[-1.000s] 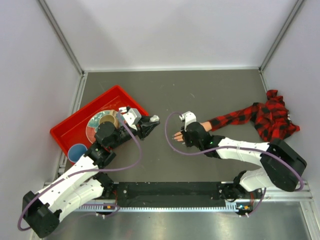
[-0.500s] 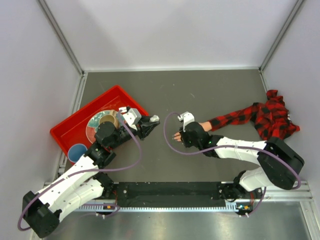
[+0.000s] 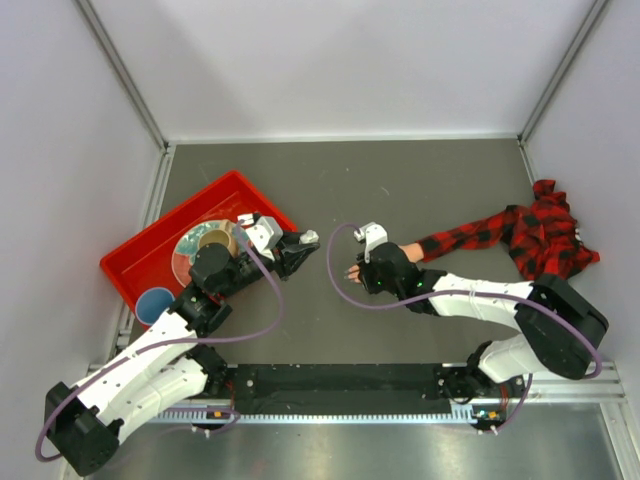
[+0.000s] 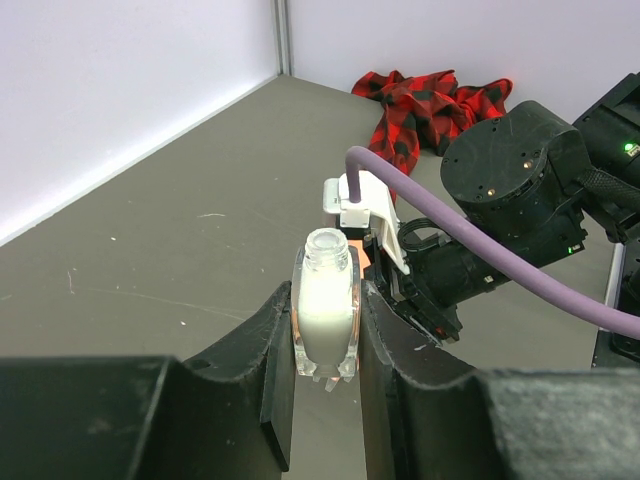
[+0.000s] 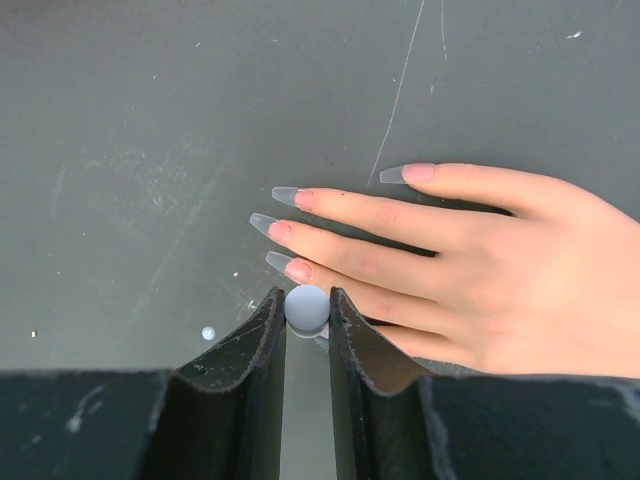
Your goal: Paint the nails
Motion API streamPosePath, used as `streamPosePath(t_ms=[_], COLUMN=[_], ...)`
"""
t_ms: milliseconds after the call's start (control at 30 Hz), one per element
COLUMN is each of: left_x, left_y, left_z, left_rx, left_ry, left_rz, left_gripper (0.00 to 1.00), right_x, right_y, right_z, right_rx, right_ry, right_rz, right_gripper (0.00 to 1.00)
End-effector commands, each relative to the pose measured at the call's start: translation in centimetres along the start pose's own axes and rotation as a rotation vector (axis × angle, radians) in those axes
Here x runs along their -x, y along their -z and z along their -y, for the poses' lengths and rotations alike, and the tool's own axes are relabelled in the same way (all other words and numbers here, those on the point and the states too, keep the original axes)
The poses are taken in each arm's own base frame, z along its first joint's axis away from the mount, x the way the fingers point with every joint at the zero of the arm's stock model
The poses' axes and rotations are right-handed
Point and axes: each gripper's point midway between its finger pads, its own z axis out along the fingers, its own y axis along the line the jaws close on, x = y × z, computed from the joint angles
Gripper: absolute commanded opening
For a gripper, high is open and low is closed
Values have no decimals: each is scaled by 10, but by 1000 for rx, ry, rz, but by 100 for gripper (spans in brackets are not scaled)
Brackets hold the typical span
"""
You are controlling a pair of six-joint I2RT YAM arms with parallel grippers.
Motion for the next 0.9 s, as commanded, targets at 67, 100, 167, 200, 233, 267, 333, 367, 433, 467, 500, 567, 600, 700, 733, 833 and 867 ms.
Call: streamPosePath(t_ms=[67,100,167,200,233,267,333,367,433,467,500,567,600,700,733,833,867], left_x=[13,13,12,12,13,13,13,14,14,14,13,14,13,13,13,13,13], left_y=[-2,-2,-2,-2,-2,-2,-1,-1,0,0,0,0,-1,-1,-1,-1,-1], left_z=[2,3,2,3,3,3,3,4,3,3,3,3,3,3,3,3,3], left_rx=[-14,-16,-14,-16,-17,-17,-17,-17,-14,-13,-14,-14,-14,-14,-14,-14,-14], left_ry=[-13,-12,-10,-10,-11,-11,-9,-11,-12,-11,-10,-11,-11,-11,-11,-11,-11], left_rz=[48,46,45,45,46,46,46,47,49,48,46,48,48,46,48,48,48], left_gripper=[0,0,0,0,0,0,0,0,0,0,0,0,0,0,0,0,0], right_x=[39,41,39,36,35,35,33,33,32,31,31,31,29,27,27,26,27], right_y=[11,13,13,12,11,10,8,7,5,5,4,4,3,1,1,0,0], right_z=[8,10,13,14,14,14,13,13,13,14,15,13,11,7,7,4,3], right_rx=[-45,-55,-71,-77,-77,-77,-74,-77,-79,-85,-87,-76,-69,-47,-46,-30,-24], right_ry=[-18,-17,-10,-10,-9,-11,-11,-11,-8,-8,-6,-8,-10,-13,-13,-14,-16], right_rz=[102,107,101,95,92,90,85,86,81,77,76,75,72,63,61,61,63], right_gripper=[0,0,0,0,0,0,0,0,0,0,0,0,0,0,0,0,0])
